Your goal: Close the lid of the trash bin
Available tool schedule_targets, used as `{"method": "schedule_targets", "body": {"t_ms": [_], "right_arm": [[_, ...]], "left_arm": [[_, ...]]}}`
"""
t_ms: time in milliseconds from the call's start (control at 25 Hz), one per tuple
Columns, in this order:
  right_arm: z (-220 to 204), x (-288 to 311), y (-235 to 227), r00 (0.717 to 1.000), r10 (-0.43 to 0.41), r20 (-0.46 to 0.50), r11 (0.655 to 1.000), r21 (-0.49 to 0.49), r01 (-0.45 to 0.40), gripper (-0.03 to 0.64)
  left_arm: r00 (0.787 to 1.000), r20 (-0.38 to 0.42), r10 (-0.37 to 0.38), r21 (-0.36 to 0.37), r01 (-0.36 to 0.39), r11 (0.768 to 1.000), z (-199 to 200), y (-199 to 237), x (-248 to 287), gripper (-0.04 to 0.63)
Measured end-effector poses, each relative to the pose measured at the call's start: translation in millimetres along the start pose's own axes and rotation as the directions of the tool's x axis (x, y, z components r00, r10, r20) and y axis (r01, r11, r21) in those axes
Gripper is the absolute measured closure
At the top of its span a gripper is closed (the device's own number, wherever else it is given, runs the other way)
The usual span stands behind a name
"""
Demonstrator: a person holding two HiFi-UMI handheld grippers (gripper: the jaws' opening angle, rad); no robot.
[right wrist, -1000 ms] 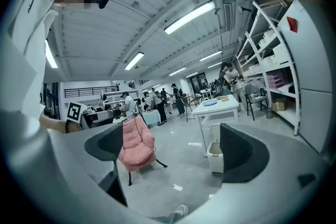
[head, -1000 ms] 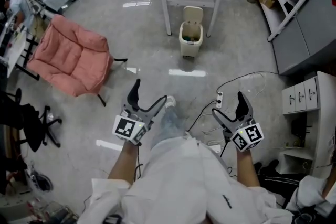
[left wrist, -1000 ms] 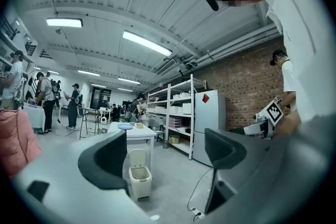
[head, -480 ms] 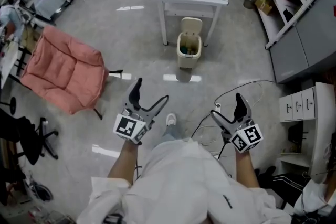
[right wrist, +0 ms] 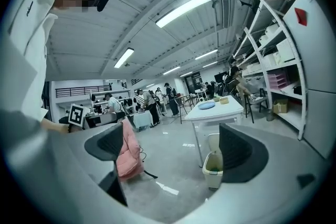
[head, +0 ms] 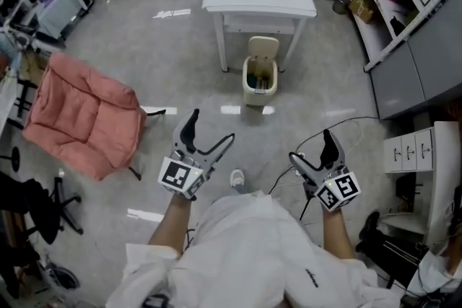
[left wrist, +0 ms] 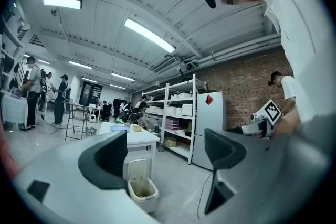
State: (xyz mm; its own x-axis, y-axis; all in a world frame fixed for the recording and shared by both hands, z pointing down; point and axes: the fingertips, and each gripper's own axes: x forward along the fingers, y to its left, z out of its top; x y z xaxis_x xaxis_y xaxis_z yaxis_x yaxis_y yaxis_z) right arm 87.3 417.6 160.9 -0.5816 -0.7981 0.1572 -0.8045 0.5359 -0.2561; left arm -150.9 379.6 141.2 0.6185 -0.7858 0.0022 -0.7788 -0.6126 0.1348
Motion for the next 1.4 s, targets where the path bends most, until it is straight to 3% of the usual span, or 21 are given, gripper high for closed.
{"method": "schedule_targets", "body": {"t_ms": [360,840,1400], "right_arm": [[14.4,56.0,-15.3,1.000,-0.021,0.010,1.000,0.014,0.021,0.046],[17.0,95.5,-51.5,1.000,-0.015,0.003,1.000,0.028,0.015,0.046],[54.0,173.3,-167.6,0.999,0.032,-0.027,0.999,0.036,-0.031,0.048]], "left_arm": [[0.999,-0.020,-0.048,0.013,0.048,0.999,-0.9,44.8,37.1,0.149],[0.997,-0.023,-0.072,0.001,0.072,0.997,-6.5,60.9,89.4,0.149],[0.997,-0.044,-0.062,0.003,0.062,0.998,-6.0,89.9,234.8,0.149]]}}
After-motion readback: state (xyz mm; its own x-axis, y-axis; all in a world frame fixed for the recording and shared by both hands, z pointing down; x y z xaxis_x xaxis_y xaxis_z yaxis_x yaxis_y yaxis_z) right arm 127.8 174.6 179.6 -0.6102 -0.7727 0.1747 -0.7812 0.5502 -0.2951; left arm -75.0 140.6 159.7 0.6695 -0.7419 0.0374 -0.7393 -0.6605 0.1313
